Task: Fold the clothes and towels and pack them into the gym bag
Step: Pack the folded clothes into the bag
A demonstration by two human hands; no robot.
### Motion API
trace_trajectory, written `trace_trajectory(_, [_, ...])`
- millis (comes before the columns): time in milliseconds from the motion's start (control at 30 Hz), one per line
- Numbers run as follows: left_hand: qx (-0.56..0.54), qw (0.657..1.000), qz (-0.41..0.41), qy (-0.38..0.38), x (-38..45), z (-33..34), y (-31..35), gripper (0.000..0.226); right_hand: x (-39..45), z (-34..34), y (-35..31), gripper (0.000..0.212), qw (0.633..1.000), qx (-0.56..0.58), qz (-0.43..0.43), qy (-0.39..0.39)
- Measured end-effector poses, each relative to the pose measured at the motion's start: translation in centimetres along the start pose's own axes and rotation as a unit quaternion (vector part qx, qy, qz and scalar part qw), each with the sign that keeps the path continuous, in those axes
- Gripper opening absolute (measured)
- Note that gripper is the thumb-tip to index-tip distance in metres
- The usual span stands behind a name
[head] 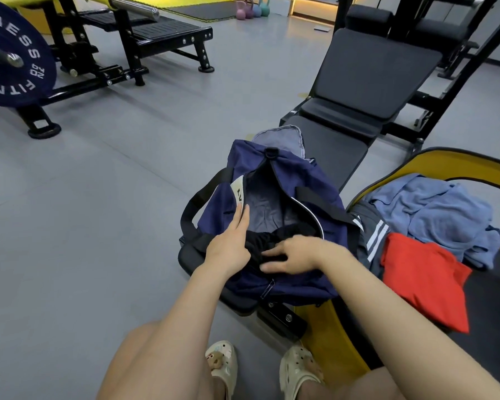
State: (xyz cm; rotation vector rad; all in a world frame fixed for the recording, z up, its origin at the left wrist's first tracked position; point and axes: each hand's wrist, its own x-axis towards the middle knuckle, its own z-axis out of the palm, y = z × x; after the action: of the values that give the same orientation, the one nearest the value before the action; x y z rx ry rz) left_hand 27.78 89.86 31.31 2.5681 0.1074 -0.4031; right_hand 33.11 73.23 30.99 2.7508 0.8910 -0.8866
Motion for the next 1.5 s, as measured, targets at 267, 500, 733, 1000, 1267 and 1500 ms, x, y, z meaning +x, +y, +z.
trace_trajectory(267, [-0.009, 1.000, -0.003, -0.003, 0.0, 0.0, -0.3, 0.094, 3.0, 2.7, -0.7, 0.060, 0.986, 0.000, -0.126, 0.105])
trace_trajectory(500, [-0.006, 1.000, 0.001, -0.005, -0.1, 0.2, -0.2, 0.097, 4.6, 4.7, -2.4, 0.069, 0.995, -0.053, -0.074, 0.032])
trace_trajectory(733, [0.009, 1.000, -0.007, 0.007, -0.4, 0.1, 0.0, 0.096, 4.6, 4.7, -2.6, 0.059, 0.993, -0.051, -0.060, 0.083])
trace_trajectory(1000, [0.063, 0.998, 0.001, -0.003, -0.2, 0.3, -0.1, 0.092, 4.0, 7.0, -1.0, 0.071, 0.980, 0.033, 0.122, 0.153])
trace_trajectory(1267, [0.084, 0.996, 0.008, -0.002, -0.2, 0.5, 0.0, 0.092, 4.3, 6.5, -1.1, 0.076, 0.983, 0.042, 0.121, 0.131])
trace_trajectory(1500, [0.093, 0.996, 0.009, 0.002, 0.0, 0.5, 0.1, 0.094, 2.4, 3.7, 3.5, 0.052, 0.929, -0.081, 0.151, 0.327])
